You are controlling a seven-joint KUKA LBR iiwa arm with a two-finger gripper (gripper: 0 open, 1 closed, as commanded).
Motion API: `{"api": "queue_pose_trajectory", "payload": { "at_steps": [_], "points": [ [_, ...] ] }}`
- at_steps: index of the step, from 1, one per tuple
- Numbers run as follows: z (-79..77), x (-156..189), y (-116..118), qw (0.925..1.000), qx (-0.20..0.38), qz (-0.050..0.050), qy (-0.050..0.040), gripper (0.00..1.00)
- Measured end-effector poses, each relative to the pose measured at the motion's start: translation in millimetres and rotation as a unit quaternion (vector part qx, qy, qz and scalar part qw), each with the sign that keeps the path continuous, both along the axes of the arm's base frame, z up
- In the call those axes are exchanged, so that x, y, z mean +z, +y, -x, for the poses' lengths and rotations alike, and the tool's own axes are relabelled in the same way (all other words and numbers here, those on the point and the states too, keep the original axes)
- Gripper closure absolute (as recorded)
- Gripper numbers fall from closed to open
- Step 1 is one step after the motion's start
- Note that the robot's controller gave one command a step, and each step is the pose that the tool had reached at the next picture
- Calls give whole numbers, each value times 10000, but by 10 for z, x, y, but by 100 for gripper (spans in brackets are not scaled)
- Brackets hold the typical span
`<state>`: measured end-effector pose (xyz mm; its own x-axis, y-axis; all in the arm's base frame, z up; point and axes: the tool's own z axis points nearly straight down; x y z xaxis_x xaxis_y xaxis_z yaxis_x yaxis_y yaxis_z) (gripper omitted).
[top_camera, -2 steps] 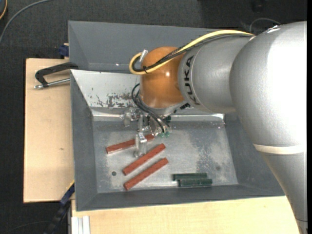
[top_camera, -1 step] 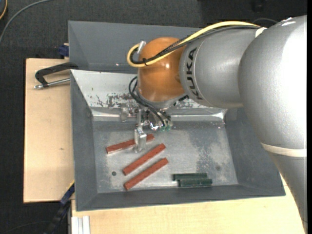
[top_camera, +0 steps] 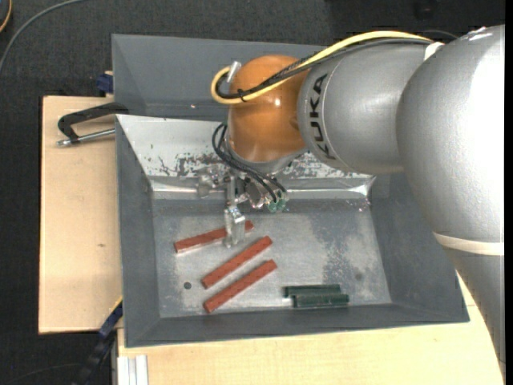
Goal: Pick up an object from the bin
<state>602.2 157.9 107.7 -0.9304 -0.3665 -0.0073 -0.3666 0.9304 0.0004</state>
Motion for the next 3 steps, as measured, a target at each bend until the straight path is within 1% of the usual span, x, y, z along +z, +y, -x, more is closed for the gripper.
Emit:
{"api": "queue_pose_trajectory", "payload": {
  "at_steps": [1, 2, 3],
  "points": [
    [11, -380, -68, 9985, 543, 13, 37, 0],
    [2, -366, -58, 9986, 533, 5, 23, 0],
    [3, -368, -59, 9986, 533, 6, 26, 100]
  ]
}}
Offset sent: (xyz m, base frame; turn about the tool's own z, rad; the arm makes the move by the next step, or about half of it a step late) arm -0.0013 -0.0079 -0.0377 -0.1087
